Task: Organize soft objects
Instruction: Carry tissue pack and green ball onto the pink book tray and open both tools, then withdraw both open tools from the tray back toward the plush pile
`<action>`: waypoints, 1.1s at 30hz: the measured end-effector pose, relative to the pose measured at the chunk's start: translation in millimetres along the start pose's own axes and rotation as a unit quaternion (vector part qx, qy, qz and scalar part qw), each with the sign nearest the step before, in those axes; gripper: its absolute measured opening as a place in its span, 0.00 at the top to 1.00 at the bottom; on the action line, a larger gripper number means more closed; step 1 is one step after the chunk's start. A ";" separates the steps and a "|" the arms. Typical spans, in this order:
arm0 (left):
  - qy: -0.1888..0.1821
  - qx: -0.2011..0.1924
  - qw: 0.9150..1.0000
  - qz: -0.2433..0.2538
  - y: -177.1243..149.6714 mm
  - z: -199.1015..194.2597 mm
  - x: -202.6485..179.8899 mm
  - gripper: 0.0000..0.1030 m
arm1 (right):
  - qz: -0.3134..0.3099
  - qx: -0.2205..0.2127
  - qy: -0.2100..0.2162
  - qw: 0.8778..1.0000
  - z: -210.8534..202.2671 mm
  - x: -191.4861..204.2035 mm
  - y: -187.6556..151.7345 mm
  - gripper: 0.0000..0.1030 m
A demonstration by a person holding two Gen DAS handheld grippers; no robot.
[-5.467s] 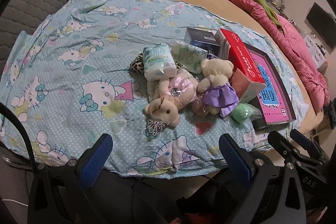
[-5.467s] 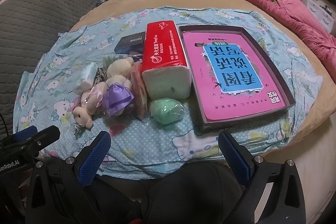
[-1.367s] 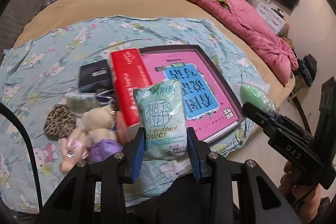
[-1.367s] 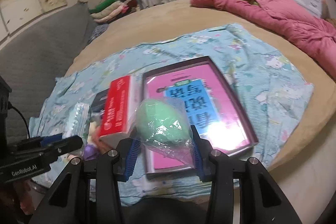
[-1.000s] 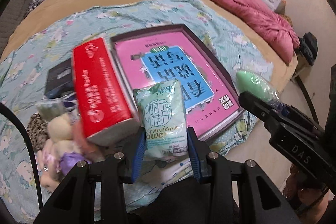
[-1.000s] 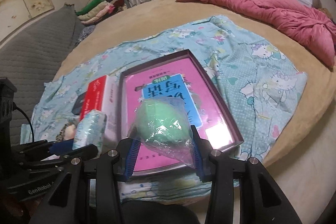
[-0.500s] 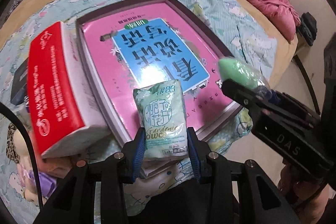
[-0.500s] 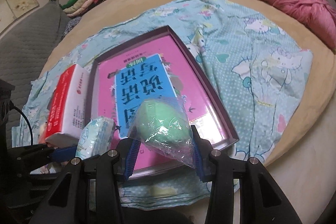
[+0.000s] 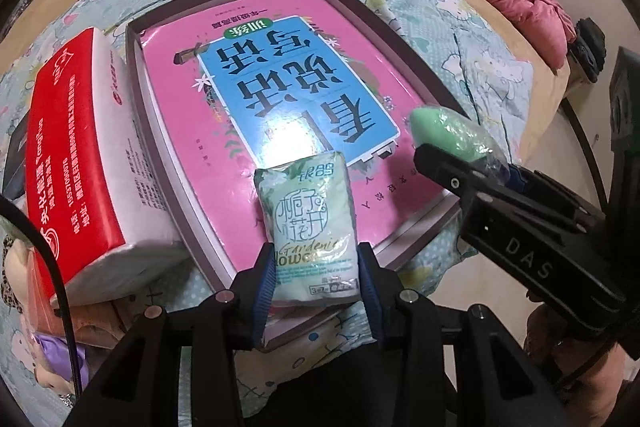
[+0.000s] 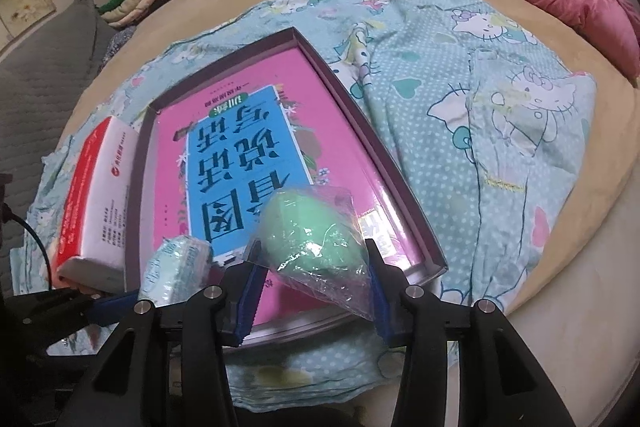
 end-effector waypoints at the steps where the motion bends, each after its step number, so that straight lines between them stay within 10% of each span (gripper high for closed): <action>1: 0.003 0.001 1.000 -0.001 0.0 0.4 0.8 0.61 | -0.001 -0.002 -0.004 1.000 -0.3 -0.5 -0.1 0.52; 33: 0.030 -0.076 0.996 -0.020 -6.0 -52.2 19.9 0.28 | 0.022 -0.037 -0.018 0.999 -48.1 -2.1 -0.5 0.27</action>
Point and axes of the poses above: each gripper's, at about its wrist camera, not at the fingertips, and z roughly the way its jaws point, x to its left, y to its top, the point moved 4 cm from there along z, roughly the way its jaws point, and after that the axes turned 7 degrees about -z, right-handed, at the moved point
